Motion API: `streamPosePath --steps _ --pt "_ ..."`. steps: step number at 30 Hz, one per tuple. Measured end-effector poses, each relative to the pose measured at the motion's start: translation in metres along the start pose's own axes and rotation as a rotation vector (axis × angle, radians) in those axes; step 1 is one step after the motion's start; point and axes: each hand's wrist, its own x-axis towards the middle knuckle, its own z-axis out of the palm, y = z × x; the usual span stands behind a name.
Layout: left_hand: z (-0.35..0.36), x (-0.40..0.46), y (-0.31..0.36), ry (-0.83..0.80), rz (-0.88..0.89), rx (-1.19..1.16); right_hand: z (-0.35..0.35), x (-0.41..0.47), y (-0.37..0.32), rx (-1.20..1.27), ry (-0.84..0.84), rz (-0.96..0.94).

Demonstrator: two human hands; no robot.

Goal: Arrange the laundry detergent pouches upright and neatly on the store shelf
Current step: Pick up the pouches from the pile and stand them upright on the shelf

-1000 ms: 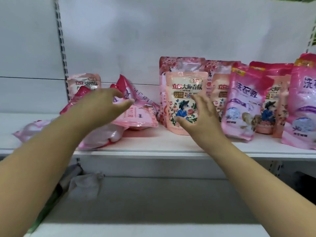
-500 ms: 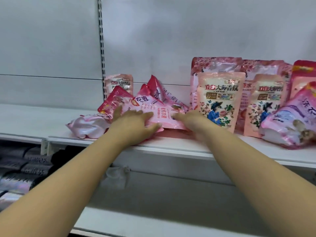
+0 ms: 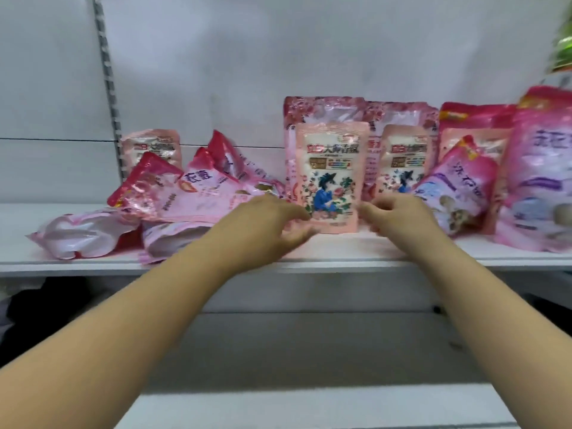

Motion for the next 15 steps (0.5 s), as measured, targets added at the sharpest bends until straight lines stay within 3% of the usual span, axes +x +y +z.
streamPosePath --steps 4,8,11,15 --pt "0.022 0.021 0.033 -0.154 0.037 -0.103 -0.044 0.006 0.042 -0.286 0.335 0.028" --pt "0.028 0.044 0.056 -0.2 -0.004 -0.249 -0.057 0.018 0.062 -0.505 0.147 0.096" --pt "0.027 0.068 0.069 -0.171 -0.056 -0.398 -0.057 0.021 0.064 -0.359 0.013 0.082" --pt "0.041 0.109 0.08 -0.173 -0.244 -0.694 -0.056 0.013 0.067 -0.227 0.001 0.071"
